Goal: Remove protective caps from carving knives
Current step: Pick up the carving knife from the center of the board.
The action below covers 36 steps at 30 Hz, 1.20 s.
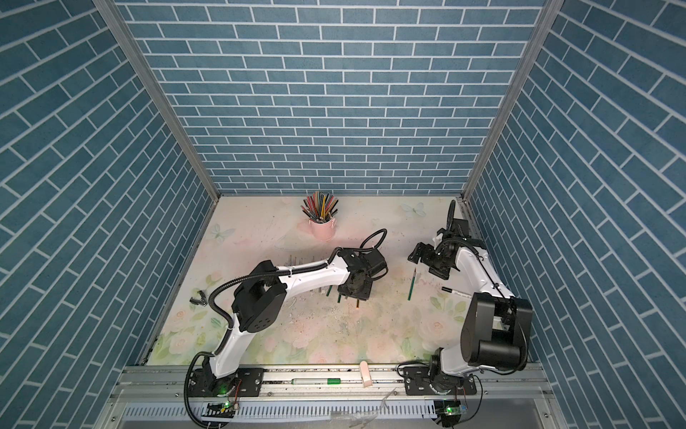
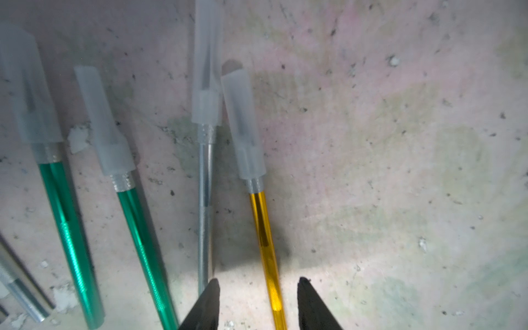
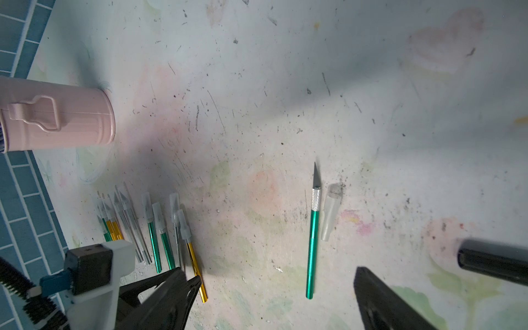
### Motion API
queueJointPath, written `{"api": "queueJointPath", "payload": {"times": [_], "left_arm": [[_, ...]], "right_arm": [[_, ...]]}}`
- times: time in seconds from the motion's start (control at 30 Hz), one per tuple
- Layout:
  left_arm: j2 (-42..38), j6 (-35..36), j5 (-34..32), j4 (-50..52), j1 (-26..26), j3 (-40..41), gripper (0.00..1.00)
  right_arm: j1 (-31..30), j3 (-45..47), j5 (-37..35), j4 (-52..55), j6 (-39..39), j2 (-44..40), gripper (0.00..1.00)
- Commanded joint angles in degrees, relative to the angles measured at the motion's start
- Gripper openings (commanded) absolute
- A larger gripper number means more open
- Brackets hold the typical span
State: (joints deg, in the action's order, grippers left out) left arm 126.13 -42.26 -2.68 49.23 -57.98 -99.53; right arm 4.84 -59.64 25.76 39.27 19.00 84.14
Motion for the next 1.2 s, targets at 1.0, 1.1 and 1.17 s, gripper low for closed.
{"api": "queueJointPath", "payload": {"times": [1.0,1.1,1.17], "left_arm": [[5.0,-0.8,2.5,-2.1,0.3,0.6,0.15],[5.1,-0.7,2.3,-2.2,0.4,0.7,0.09],[5.0,-0.4,2.7,-2.3,0.4,0.5,0.05]], "right_arm": [[1.4,1.8,3.3,-1.3,-1.5,-1.5,0.91],[1.5,1.9,3.7,-1.6,-1.4,-1.8,0.91],[1.6,2.0,3.9,-1.7,-1.1,-1.8,0.91]]}}
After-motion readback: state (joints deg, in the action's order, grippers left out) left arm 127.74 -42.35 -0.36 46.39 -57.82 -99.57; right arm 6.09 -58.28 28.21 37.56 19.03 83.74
